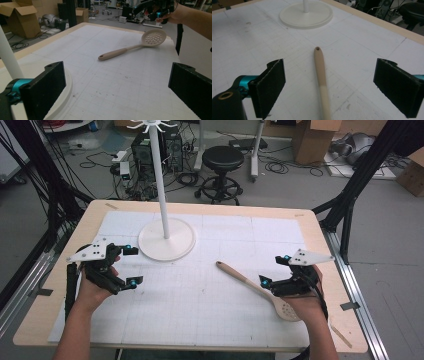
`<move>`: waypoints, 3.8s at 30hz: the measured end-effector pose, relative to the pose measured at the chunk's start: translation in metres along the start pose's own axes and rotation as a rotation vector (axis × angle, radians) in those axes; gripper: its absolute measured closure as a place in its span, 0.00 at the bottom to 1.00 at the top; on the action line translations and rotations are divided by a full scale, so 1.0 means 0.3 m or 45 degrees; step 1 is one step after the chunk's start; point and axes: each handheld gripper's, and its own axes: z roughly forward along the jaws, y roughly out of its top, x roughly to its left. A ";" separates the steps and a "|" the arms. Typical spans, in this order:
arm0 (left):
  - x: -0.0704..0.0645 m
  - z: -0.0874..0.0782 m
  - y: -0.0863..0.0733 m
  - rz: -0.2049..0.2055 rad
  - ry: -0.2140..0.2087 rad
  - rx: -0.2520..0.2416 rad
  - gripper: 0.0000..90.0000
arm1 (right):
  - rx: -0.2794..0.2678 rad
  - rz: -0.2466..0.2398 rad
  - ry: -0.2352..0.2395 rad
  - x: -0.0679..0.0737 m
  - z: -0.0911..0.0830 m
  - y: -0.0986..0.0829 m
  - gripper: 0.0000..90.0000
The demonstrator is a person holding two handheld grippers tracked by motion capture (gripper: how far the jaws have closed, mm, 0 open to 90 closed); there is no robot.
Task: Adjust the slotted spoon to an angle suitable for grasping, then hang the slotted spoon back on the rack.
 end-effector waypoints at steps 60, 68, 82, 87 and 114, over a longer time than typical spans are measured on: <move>-0.003 0.007 -0.007 -0.011 0.000 0.011 0.02 | 0.640 -0.042 0.019 -0.022 0.312 -0.006 0.19; -0.001 0.008 -0.008 -0.003 -0.002 0.022 0.02 | 0.719 -0.066 0.045 -0.019 0.337 -0.016 0.36; 0.002 0.013 -0.010 -0.006 -0.003 0.023 0.02 | 0.828 -0.109 0.102 -0.003 0.374 -0.026 0.64; 0.006 0.023 -0.012 -0.007 -0.009 0.024 0.02 | 0.855 -0.093 0.091 0.000 0.382 -0.016 0.81; 0.002 0.020 0.008 0.017 0.000 0.006 0.02 | 0.495 -0.115 0.114 0.011 0.203 0.165 0.84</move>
